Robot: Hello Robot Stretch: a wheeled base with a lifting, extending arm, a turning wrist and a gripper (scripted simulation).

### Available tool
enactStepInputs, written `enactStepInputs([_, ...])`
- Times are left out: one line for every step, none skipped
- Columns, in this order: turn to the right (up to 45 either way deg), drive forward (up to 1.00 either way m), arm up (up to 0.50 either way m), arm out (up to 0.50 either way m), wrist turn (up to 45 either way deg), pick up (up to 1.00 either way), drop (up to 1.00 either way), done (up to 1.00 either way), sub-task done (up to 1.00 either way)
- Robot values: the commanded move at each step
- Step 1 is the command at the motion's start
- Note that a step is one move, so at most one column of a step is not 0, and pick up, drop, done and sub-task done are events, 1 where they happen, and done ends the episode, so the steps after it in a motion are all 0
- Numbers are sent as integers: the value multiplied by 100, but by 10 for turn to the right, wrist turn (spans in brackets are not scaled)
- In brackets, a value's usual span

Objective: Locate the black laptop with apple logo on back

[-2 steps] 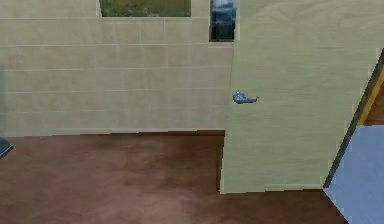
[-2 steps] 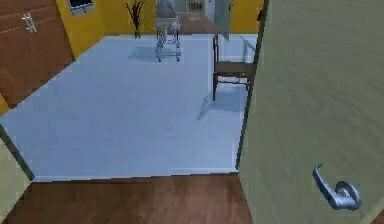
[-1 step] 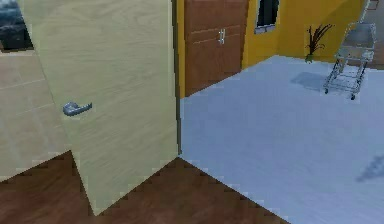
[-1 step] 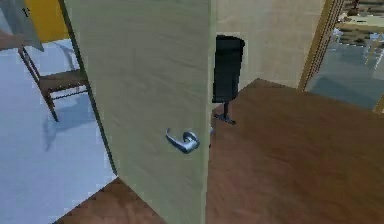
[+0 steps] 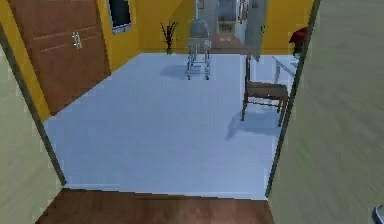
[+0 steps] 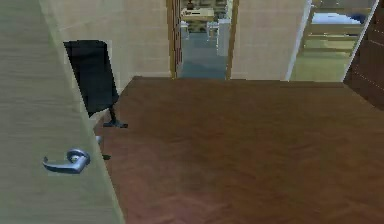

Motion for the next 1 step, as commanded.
enactStepInputs([0, 100, 0, 0, 0, 0, 0, 0, 0])
